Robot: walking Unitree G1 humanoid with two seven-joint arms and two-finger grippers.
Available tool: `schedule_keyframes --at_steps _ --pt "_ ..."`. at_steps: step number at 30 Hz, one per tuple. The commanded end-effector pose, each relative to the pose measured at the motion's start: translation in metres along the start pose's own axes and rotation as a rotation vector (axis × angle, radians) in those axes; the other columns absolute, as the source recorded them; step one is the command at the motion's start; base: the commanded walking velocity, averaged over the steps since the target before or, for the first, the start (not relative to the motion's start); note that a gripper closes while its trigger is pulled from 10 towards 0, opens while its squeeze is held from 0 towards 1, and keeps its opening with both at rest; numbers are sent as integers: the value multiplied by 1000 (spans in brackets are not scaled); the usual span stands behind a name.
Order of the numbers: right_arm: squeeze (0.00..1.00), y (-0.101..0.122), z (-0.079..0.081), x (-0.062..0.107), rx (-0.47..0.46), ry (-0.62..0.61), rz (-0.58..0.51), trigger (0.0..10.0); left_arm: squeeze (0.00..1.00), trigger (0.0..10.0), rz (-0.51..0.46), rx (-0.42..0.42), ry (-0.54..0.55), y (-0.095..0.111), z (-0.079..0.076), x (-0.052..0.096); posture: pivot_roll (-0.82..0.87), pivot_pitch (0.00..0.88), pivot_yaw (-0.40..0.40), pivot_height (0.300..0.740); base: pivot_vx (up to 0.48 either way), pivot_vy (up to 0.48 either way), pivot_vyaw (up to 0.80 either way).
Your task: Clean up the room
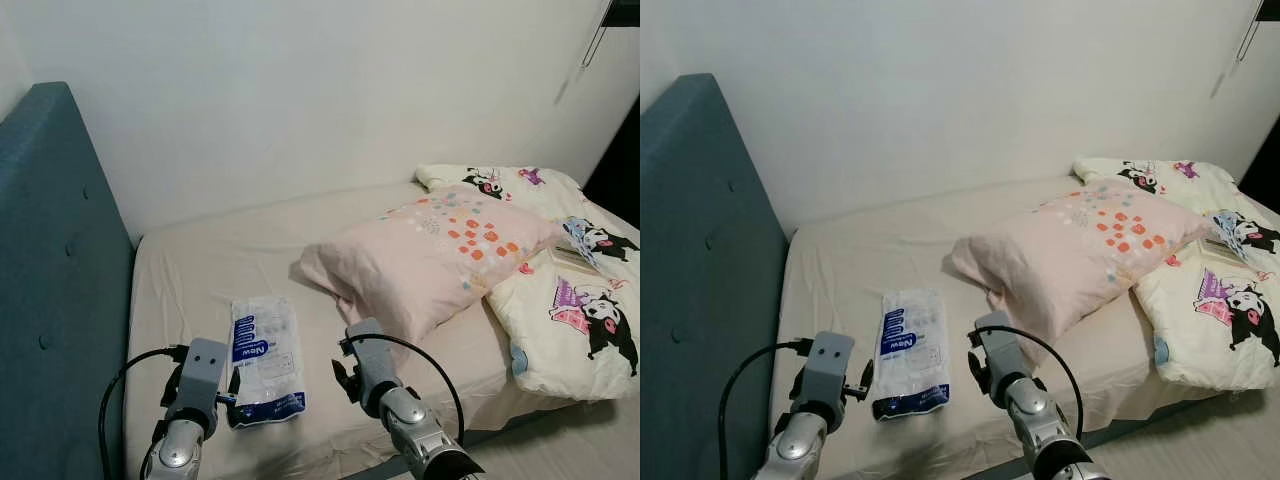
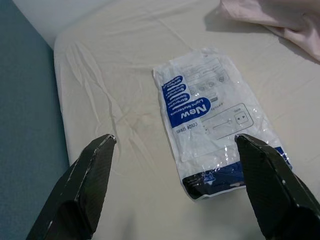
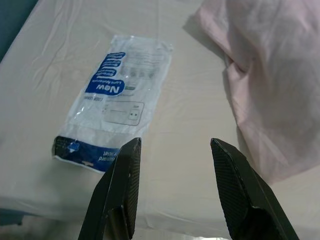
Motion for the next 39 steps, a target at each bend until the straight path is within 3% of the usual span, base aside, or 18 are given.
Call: schedule_keyframes --at_steps 1,29,39 --pt "0 -2 0 0 -22 -2 10 10000 0 10000 5 5 0 -1 1 -1 14 50 -28 735 0 0 0" --pt "0 4 -1 -1 -9 0 -18 10000 0 10000 1 47 16 0 6 0 19 55 -25 625 0 0 0" --pt "0 6 0 -1 0 4 -27 10000 0 10000 -4 49 7 2 5 -1 19 59 -22 625 0 0 0"
Point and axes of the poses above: a point about 5 cm out from each wrist's last joint towards the gripper, its own x axis pointing back from the gripper into the wrist, its own y axis along the axis of the wrist's last joint, z = x × y, the point moved 2 cm from there along -x, pointing out of the wrist towards the gripper, and after that the axes turned 11 degrees about -x, right-handed, at the moved point
